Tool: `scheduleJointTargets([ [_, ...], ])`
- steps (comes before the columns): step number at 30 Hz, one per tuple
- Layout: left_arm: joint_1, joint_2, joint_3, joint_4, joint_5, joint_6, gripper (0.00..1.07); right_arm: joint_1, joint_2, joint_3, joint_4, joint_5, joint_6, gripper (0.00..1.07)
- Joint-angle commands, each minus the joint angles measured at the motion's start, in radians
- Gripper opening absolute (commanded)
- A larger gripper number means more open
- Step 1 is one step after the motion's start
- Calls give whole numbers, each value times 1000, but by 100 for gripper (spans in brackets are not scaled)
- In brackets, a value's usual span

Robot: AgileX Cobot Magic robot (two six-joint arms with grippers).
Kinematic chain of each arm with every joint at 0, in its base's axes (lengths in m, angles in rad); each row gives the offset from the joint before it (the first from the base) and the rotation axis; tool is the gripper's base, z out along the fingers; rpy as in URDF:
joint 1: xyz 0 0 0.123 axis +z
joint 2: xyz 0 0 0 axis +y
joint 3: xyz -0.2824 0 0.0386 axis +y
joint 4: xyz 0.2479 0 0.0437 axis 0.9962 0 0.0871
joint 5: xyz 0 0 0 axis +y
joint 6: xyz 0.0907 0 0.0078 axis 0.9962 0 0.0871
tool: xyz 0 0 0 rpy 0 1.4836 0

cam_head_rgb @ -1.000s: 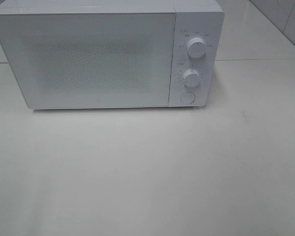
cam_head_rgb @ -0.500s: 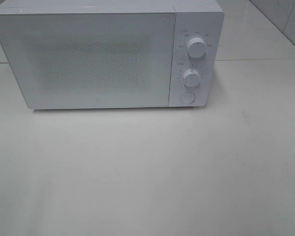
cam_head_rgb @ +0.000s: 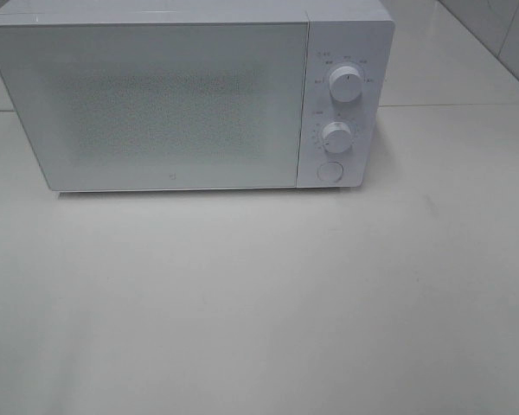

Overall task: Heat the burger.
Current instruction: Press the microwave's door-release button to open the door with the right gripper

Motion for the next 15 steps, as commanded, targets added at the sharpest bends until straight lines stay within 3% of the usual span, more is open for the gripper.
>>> scheduleJointTargets([
  [1, 3, -15, 2, -6, -7, 1, 100, -8, 45, -32, -4, -19, 2, 76],
  [15, 3, -15, 2, -6, -7, 1, 100, -4, 344, -49, -28, -340, -6, 76],
])
